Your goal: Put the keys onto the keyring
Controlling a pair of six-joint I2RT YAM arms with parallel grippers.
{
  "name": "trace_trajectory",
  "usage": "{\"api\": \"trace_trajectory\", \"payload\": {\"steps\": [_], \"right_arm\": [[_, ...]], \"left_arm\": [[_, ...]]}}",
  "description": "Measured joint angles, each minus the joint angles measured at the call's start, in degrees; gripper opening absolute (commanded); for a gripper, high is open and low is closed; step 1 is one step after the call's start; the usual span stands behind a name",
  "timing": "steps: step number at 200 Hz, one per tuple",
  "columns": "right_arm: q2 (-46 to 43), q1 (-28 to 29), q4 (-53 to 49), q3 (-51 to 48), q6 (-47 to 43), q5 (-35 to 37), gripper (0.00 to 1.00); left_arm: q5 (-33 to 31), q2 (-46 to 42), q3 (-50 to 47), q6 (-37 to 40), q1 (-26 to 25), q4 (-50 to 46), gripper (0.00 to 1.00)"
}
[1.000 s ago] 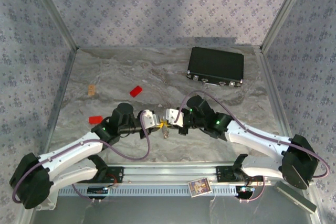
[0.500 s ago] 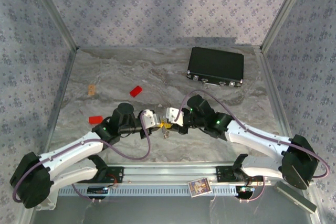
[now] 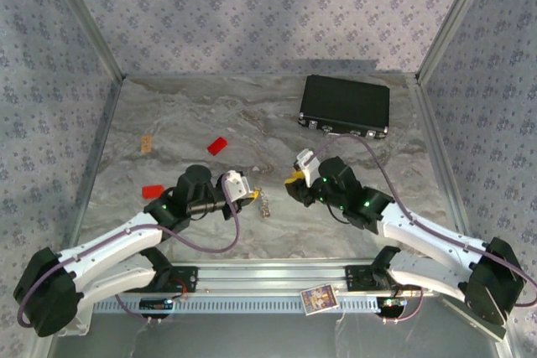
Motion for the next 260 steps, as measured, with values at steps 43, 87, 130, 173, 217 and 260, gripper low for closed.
{"api": "trace_trajectory", "payload": {"steps": [43,87,130,173,217,260], "right_arm": [[6.27,-0.15,-14.10,4.35,19.63,7.85,0.32],[13.25,-2.47,-21.97,4.85,25.94,6.45,0.31],[22.67,-3.63,-24.74,8.55,23.71,4.74,0.33],[29.53,-4.79,-27.28,15.04,15.32,3.37,0.33],[32.00,-4.87,-30.49,16.85,9.31,4.13,0.33],[33.35,-4.87,-31.87,17.09,6.60,4.59,0.30]], "left_arm": [[-2.51,-0.44,0.00,-3.54,0.00,-0.02,0.00],[-4.22,-1.18,0.00,-5.27,0.00,-0.09,0.00],[-4.39,-1.09,0.09,-5.44,0.02,-0.61,0.00],[-4.33,-1.09,1.40,-4.46,0.00,-2.10,0.00],[-4.15,-1.03,2.80,-3.41,0.00,-2.64,0.00],[-4.15,-0.55,2.89,-3.02,0.00,-2.86,0.00]]}}
